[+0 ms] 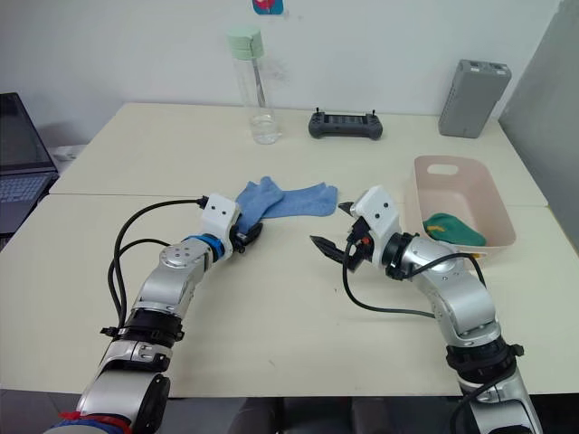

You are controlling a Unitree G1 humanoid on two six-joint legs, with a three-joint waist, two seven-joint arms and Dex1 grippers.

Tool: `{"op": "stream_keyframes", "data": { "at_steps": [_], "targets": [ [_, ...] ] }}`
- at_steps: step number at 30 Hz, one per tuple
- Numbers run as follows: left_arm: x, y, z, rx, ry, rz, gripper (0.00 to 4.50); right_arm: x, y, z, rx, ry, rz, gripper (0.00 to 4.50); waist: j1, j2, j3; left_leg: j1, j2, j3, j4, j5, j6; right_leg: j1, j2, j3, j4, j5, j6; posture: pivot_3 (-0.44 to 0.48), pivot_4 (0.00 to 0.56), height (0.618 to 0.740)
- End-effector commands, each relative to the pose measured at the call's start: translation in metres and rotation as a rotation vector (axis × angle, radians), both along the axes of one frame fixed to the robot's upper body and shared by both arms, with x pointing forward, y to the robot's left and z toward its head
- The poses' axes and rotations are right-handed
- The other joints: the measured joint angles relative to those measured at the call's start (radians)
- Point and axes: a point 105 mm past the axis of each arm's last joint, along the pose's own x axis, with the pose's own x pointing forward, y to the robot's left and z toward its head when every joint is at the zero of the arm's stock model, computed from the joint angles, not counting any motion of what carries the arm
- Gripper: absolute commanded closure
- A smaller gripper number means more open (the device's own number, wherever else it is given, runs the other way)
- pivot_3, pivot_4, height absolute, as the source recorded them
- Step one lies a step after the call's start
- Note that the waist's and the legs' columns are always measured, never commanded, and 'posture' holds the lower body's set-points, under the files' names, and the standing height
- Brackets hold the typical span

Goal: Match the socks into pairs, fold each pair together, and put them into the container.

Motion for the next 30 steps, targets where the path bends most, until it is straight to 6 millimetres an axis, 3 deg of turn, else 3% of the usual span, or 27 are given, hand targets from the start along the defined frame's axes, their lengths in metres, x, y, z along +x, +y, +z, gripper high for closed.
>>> {"op": "stream_keyframes", "data": {
  "at_steps": [1,5,6,12,14,17,19,21,24,30],
  "targets": [
    [0.004,-0.004,0.022,-0.021,-0.079,-0.006,3.09,-0.005,0.002,0.014,0.010,-0.056,0.014,0.00,0.000,0.000,0.000,0.000,0.000,0.000,0.001,0.000,0.000,0.000,0.000,0.000,0.000,0.000,0.001,0.000,0.150,0.740],
    [0.001,-0.014,0.040,-0.024,-0.129,-0.056,4.40,-0.005,0.004,0.016,0.022,-0.055,0.019,0.00,0.000,0.000,0.000,0.000,0.000,0.000,0.002,0.000,0.000,0.001,0.000,0.000,0.000,0.000,0.001,0.000,0.150,0.740],
    [-0.002,-0.016,0.042,-0.020,-0.136,-0.071,4.48,-0.005,0.003,0.016,0.021,-0.055,0.018,0.00,0.000,0.000,0.000,0.000,0.000,0.000,0.002,0.000,0.000,0.000,0.000,0.000,0.000,0.000,0.001,0.000,0.150,0.740],
    [-0.019,-0.027,0.044,0.031,-0.132,-0.184,4.48,-0.003,-0.003,0.014,0.011,-0.051,0.008,0.00,-0.002,0.000,0.000,0.000,0.000,0.000,0.001,0.000,0.000,0.000,0.000,0.001,0.000,0.001,-0.001,0.000,0.150,0.740],
    [-0.032,-0.042,0.049,0.017,-0.147,-0.297,4.48,-0.003,-0.004,0.014,0.012,-0.049,0.007,0.00,-0.002,0.000,0.000,0.000,0.000,0.000,0.001,0.000,0.000,0.000,0.000,0.000,0.000,0.001,-0.001,0.000,0.150,0.740],
    [-0.066,-0.069,0.040,0.037,-0.090,-0.534,4.48,-0.003,-0.007,0.013,0.007,-0.044,0.004,0.00,-0.002,0.000,0.000,0.000,0.000,0.000,0.001,0.000,0.000,0.000,0.000,0.001,0.000,0.001,-0.001,0.000,0.150,0.740],
    [-0.107,-0.085,0.020,0.123,-0.005,-0.769,4.48,-0.002,-0.011,0.012,-0.008,-0.036,0.010,0.00,-0.003,0.000,0.000,0.000,0.000,0.001,0.001,0.000,0.000,0.000,0.000,0.001,0.000,0.001,-0.001,0.000,0.150,0.740],
    [-0.133,-0.087,0.006,0.231,0.023,-0.904,4.48,-0.004,-0.013,0.009,-0.033,-0.021,0.029,0.00,-0.005,0.000,0.000,0.001,0.000,0.003,-0.001,0.000,0.000,0.001,-0.001,0.002,-0.001,0.001,-0.002,0.000,0.150,0.740],
    [-0.155,-0.085,-0.006,0.302,0.070,-1.022,4.48,-0.011,-0.013,0.003,-0.056,0.025,0.077,0.00,-0.004,0.000,0.000,0.001,0.001,0.002,-0.002,0.000,0.000,0.000,-0.001,0.001,0.000,-0.001,-0.005,0.000,0.150,0.740],
    [-0.162,-0.077,-0.014,0.490,0.022,-1.130,4.48,-0.015,-0.027,-0.012,-0.093,0.111,0.090,0.00,-0.001,0.000,0.000,0.002,0.001,0.003,-0.001,0.000,0.000,0.000,-0.001,0.002,0.000,-0.006,-0.007,0.000,0.150,0.740]
  ]
}}
